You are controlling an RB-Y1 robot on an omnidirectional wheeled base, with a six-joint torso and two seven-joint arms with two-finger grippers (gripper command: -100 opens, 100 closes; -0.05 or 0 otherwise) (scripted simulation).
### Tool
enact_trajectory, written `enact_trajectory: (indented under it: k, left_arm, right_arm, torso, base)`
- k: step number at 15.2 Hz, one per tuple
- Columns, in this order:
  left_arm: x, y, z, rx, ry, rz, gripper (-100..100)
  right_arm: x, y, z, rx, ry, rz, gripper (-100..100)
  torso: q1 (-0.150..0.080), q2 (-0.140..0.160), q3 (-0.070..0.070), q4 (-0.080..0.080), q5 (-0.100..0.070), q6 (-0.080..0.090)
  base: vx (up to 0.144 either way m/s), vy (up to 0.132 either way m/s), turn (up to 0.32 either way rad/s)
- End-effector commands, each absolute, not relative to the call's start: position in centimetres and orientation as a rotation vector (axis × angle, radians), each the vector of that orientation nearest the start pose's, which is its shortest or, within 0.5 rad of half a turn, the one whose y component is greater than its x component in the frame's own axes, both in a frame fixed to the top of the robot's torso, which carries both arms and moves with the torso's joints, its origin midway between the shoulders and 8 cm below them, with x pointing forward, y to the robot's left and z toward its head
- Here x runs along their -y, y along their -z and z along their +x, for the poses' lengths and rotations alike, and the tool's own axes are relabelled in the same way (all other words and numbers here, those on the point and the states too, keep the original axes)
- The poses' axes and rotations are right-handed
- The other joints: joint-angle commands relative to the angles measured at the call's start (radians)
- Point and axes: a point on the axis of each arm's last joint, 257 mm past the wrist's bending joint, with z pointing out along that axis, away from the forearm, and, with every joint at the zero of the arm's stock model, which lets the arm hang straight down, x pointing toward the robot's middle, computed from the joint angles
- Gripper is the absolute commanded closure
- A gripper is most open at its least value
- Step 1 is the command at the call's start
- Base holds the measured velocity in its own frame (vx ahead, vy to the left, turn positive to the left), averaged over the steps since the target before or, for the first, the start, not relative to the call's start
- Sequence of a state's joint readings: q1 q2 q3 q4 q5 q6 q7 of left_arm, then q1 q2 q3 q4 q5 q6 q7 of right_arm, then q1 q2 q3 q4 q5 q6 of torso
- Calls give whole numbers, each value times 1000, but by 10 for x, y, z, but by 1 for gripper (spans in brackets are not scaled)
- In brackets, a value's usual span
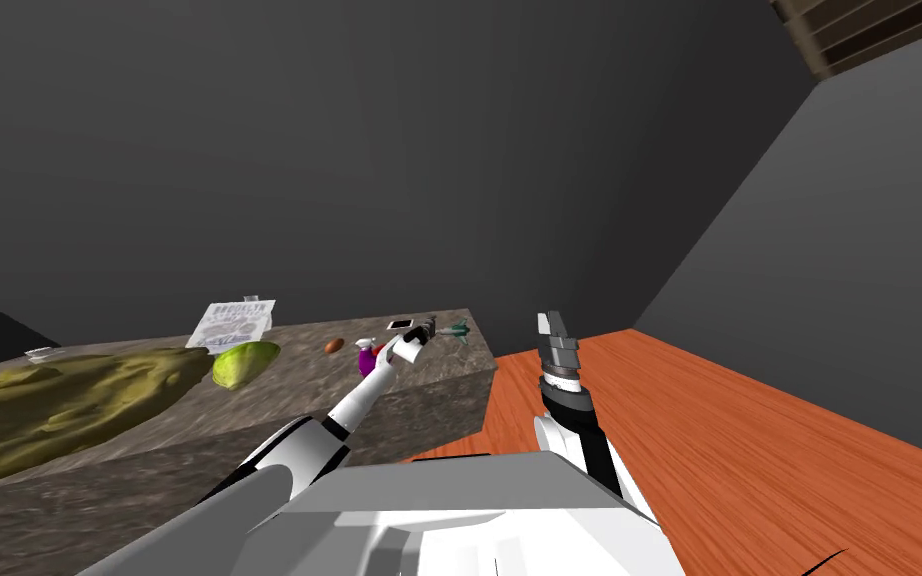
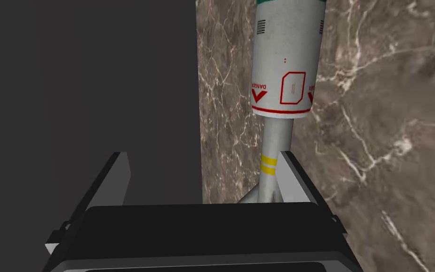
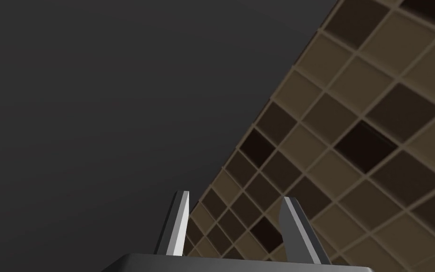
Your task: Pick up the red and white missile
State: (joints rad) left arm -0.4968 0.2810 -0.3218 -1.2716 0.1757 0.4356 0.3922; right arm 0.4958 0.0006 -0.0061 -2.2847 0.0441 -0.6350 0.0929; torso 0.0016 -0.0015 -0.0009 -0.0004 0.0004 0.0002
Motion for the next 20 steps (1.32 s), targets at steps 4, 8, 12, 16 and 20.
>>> enact_trajectory:
  k: [4,8,12,16,20]
  left_arm:
    - [-129,262,639,-1681,1164,-1475,-100]
    - [-137,286,639,-1730,1062,-1541,-100]
    - [-153,298,640,-1714,1033,-1568,-100]
    - [-150,297,639,-1720,1032,-1568,100]
    - [-150,297,639,-1719,1033,-1569,100]
  right_arm:
    - [269,-51,319,-557,-1214,481,0]
    - [269,-51,319,-557,-1214,481,0]
    - [269,-51,319,-557,-1214,481,0]
    - [269,-51,319,-557,-1214,481,0]
    - [269,-51,319,-557,-1214,481,0]
  torso:
    - [0,0,0,0,0,0]
    - [0,-1,0,0,0,0]
    - [-1,-1,-1,0,0,-1]
    - [-3,-2,-1,0,-1,0]
    - [-3,0,1,1,-1,0]
  base:
    - [2,29,-93]
    - [11,30,-96]
    - [24,14,-72]
    - [24,-9,-61]
    - [1,0,1]
